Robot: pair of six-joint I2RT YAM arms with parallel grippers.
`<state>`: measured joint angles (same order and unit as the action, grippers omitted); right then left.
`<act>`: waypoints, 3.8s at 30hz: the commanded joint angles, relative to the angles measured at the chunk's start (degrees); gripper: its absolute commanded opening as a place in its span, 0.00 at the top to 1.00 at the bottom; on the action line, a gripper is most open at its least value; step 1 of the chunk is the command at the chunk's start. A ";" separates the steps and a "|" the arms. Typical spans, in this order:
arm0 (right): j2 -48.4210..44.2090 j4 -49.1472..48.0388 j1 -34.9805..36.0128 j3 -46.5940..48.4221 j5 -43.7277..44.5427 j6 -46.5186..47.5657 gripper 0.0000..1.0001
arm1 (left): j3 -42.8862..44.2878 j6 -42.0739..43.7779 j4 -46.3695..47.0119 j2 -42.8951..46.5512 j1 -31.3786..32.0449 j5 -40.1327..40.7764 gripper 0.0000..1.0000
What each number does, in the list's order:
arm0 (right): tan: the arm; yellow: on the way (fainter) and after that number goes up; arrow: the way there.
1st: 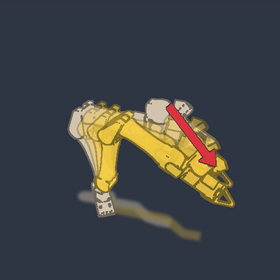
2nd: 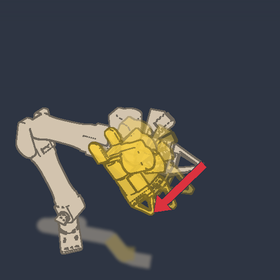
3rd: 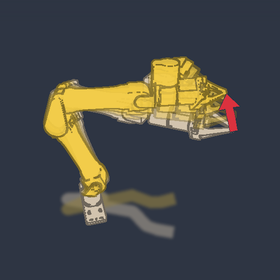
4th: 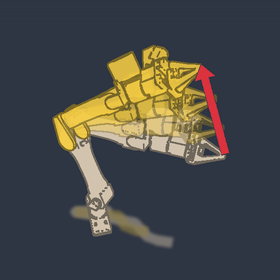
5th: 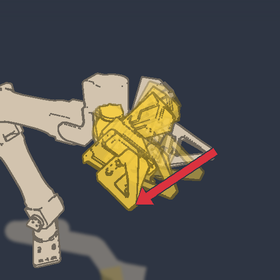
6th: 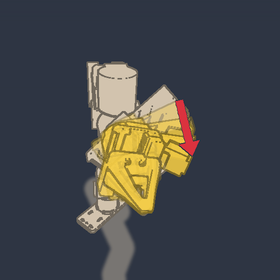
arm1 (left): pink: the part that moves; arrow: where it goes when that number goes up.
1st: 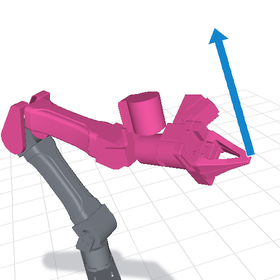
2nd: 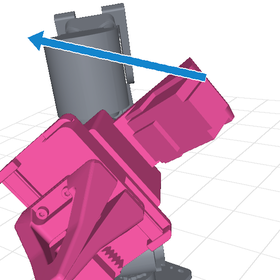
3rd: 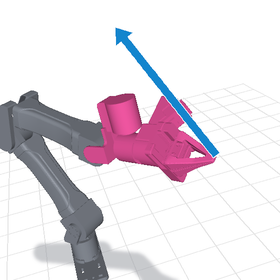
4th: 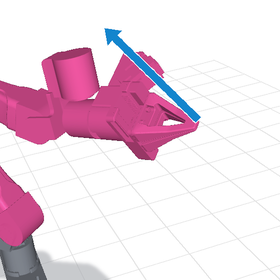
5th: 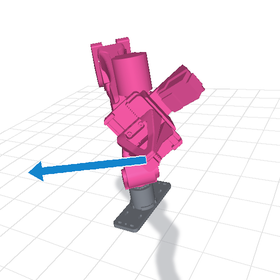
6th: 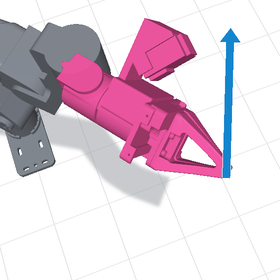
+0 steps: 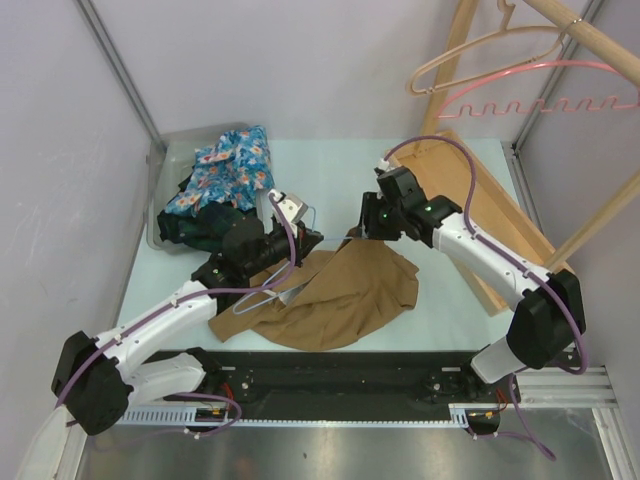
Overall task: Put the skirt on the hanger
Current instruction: Place skirt on hanger
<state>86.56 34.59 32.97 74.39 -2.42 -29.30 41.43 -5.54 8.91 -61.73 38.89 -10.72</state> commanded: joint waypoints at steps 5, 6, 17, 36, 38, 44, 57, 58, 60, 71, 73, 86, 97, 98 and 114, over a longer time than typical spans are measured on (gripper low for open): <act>-2.19 -4.17 3.24 2.16 6.54 0.30 0.67 | 2.16 -0.17 2.17 1.00 0.74 -1.41 1.00; -2.54 -4.87 3.33 2.16 7.42 0.12 0.67 | 2.08 -0.35 2.17 1.26 0.83 -1.15 1.00; 1.24 -4.27 2.19 3.48 9.01 -2.52 0.65 | 1.72 -0.35 2.34 2.41 0.92 -0.70 1.00; 4.14 -0.14 2.10 5.59 9.36 -4.71 0.69 | 1.99 0.27 1.11 3.64 1.01 0.61 1.00; 3.88 0.39 2.80 5.59 9.79 -3.76 0.71 | 1.99 0.44 1.11 3.46 1.01 0.70 1.00; 4.23 2.24 2.27 5.59 11.20 -2.78 0.86 | 1.99 0.53 1.11 3.46 1.01 0.61 1.00; 1.94 2.24 -0.10 5.59 13.06 -5.68 1.00 | 0.85 0.27 1.72 5.83 1.01 2.55 1.00; 1.94 2.24 -0.27 5.59 12.88 -5.51 1.00 | 0.67 0.18 1.99 6.10 1.01 2.63 1.00; 1.85 2.15 -0.36 5.59 12.44 -5.51 1.00 | 0.41 -0.26 2.87 6.63 1.01 2.64 1.00; -0.51 -0.66 -2.03 5.59 10.59 -8.40 1.00 | -0.30 -1.40 4.80 6.63 1.01 1.76 1.00; -0.87 -1.01 -2.29 5.59 11.11 -8.76 1.00 | -0.47 -1.40 4.98 6.98 1.01 1.76 1.00; -2.45 -1.63 -4.05 5.59 11.03 -10.60 1.00 | -1.18 -3.07 7.26 8.21 1.01 2.19 1.00; -2.45 -0.14 -5.02 5.50 12.87 -12.10 1.00 | -1.70 -3.07 6.91 9.70 1.01 3.51 1.00; -2.37 -0.14 -5.20 5.50 12.87 -12.18 1.00 | -1.70 -3.16 6.91 9.70 1.09 3.60 1.00; -2.89 -2.68 -6.52 5.50 11.82 -14.12 1.00 | -1.35 -3.77 7.88 6.89 1.01 1.32 1.00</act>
<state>85.91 35.24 27.24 77.60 8.08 -42.09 40.05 -7.97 13.54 -54.24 39.64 -7.90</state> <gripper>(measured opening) 0.008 0.039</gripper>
